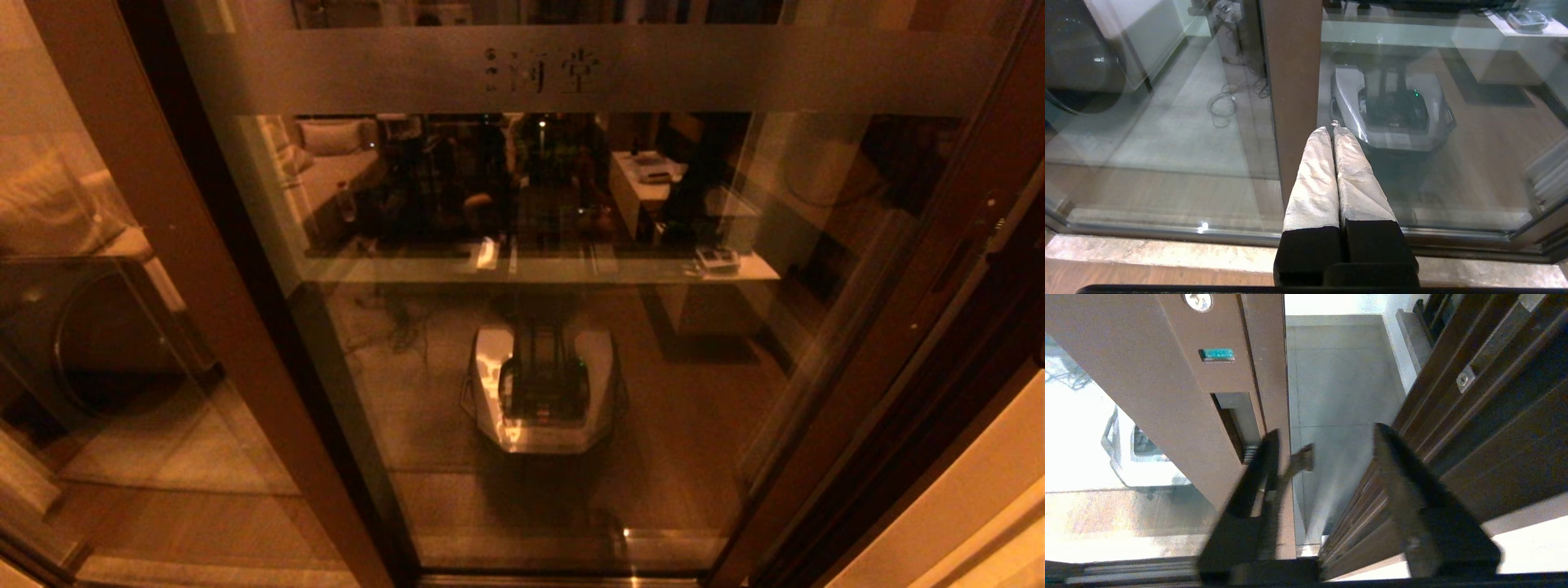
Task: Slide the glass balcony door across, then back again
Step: Open the slid door
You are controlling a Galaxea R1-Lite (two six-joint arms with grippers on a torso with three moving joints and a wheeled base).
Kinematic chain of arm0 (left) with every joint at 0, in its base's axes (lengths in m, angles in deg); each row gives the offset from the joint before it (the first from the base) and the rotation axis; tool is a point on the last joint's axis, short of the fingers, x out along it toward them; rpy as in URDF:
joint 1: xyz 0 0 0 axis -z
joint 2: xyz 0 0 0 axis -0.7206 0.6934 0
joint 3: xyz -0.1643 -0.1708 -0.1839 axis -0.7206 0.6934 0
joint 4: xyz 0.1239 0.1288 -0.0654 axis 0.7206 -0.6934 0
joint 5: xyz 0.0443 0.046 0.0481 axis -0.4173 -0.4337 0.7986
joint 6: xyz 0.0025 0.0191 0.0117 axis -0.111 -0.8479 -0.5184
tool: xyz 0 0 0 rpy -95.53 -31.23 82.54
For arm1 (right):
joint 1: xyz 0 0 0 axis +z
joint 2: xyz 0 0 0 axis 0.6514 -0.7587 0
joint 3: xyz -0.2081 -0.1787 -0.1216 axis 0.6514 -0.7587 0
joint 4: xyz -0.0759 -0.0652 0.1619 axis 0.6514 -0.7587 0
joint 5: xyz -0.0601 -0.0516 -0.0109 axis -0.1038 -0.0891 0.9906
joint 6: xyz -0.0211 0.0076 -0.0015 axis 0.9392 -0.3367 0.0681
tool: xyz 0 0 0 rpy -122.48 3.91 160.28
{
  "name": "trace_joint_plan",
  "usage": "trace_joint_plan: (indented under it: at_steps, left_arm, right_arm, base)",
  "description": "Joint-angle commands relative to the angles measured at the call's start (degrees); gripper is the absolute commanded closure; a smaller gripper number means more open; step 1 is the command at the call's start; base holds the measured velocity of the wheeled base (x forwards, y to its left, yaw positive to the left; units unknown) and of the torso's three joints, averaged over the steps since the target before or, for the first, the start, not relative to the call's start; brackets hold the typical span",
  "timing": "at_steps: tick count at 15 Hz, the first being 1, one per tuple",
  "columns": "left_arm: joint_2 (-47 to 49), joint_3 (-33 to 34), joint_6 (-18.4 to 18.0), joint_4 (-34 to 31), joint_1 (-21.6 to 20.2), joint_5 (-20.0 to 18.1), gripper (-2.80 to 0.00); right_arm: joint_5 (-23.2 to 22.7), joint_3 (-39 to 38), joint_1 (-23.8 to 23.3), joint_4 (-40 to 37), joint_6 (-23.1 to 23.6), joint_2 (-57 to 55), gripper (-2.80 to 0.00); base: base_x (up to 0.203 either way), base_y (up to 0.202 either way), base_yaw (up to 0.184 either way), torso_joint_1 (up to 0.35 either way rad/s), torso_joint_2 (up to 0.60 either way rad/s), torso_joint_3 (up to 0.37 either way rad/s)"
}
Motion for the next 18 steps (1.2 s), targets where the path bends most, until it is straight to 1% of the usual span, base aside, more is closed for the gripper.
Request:
trace_joint_plan:
  at_steps: [1, 6, 7, 8, 9, 11, 18]
  left_arm:
    - [0.1, 0.0, 0.0, 0.0, 0.0, 0.0, 0.00]
    - [0.1, 0.0, 0.0, 0.0, 0.0, 0.0, 0.00]
    - [0.1, 0.0, 0.0, 0.0, 0.1, 0.0, 0.00]
    - [0.1, 0.0, 0.0, 0.0, 0.0, 0.0, 0.00]
    - [0.1, 0.0, 0.0, 0.0, 0.1, 0.0, 0.00]
    - [0.1, 0.0, 0.0, 0.0, 0.0, 0.1, 0.00]
    - [0.1, 0.0, 0.0, 0.0, 0.0, 0.0, 0.00]
  right_arm:
    - [-0.1, 0.6, 0.4, 0.1, 0.0, -0.9, 0.00]
    - [0.7, 4.3, 2.4, 0.1, -0.8, -6.0, 0.00]
    - [2.2, 5.0, 2.7, 0.6, -0.8, -7.3, 0.00]
    - [4.1, 5.7, 2.9, 2.0, -0.8, -8.2, 0.00]
    - [5.0, 5.8, 2.9, 4.2, -1.1, -8.9, 0.00]
    - [5.2, 5.8, 3.7, 5.6, -2.0, -9.6, 0.00]
    - [5.1, 3.4, 6.7, 5.8, -2.3, -8.8, 0.00]
  base:
    - [0.000, 0.000, 0.000, 0.000, 0.00, 0.000]
    - [0.000, 0.000, 0.000, 0.000, 0.00, 0.000]
    - [0.000, 0.000, 0.000, 0.000, 0.00, 0.000]
    - [0.000, 0.000, 0.000, 0.000, 0.00, 0.000]
    - [0.000, 0.000, 0.000, 0.000, 0.00, 0.000]
    - [0.000, 0.000, 0.000, 0.000, 0.00, 0.000]
    - [0.000, 0.000, 0.000, 0.000, 0.00, 0.000]
